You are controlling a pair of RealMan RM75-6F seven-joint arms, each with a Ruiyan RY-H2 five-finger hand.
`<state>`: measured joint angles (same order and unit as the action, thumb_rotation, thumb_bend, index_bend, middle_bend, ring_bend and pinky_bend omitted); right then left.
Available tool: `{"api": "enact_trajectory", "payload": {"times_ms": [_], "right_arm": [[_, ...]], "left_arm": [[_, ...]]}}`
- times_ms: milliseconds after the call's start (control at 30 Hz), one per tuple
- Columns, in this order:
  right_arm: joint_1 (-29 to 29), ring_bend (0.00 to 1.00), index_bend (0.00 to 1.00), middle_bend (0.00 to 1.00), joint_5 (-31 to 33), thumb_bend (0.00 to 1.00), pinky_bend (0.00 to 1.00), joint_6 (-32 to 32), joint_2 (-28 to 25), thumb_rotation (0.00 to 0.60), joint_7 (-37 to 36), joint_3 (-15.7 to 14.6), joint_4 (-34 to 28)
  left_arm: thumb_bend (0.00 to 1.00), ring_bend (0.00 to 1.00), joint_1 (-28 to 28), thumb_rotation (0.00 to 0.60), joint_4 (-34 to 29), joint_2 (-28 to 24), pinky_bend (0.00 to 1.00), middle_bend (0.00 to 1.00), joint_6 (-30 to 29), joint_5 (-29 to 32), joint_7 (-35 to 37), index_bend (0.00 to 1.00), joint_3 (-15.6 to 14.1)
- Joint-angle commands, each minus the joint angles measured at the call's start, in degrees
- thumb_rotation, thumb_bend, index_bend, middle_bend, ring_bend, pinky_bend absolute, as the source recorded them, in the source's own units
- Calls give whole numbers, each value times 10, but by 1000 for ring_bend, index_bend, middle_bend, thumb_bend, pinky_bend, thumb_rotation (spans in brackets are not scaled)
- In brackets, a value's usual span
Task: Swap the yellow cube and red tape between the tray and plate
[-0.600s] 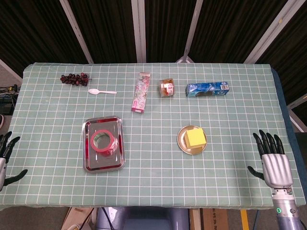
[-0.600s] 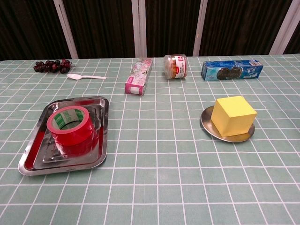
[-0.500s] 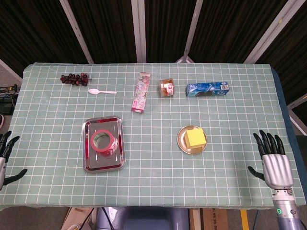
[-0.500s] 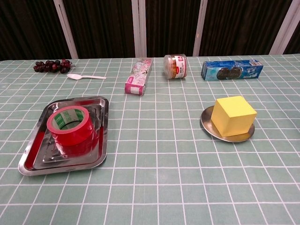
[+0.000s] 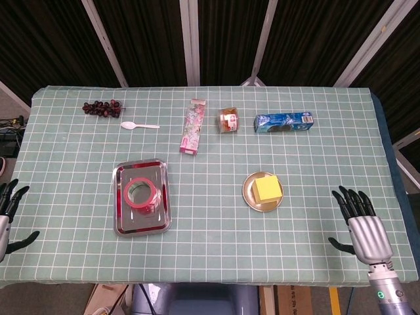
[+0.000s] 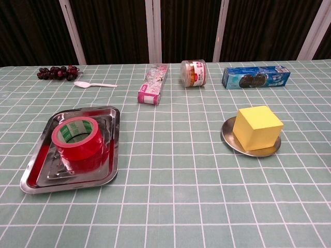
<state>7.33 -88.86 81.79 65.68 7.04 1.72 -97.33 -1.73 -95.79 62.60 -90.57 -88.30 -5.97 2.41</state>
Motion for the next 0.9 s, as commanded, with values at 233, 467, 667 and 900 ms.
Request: {"api": "enact_trajectory", "payload": {"times_ms": [233, 467, 667, 900], "right_arm": [[67, 6, 23, 0, 22, 112, 17, -126, -57, 600, -16, 3, -78], [163, 6, 23, 0, 110, 113, 17, -254, -53, 600, 37, 52, -113], [231, 6, 23, 0, 207, 112, 17, -316, -23, 600, 102, 83, -101], [293, 11, 22, 0, 301, 112, 17, -348, 15, 600, 163, 92, -73]], "left_arm": [[39, 0, 4, 600, -3, 0, 0, 0, -7, 4, -3, 128, 2], [39, 0, 0, 600, -1, 5, 0, 0, 1, 12, -14, 128, 6], [40, 0, 0, 600, 1, 6, 0, 0, 4, 37, -19, 128, 16], [40, 0, 5, 600, 0, 7, 0, 0, -5, 40, -25, 128, 17]]}}
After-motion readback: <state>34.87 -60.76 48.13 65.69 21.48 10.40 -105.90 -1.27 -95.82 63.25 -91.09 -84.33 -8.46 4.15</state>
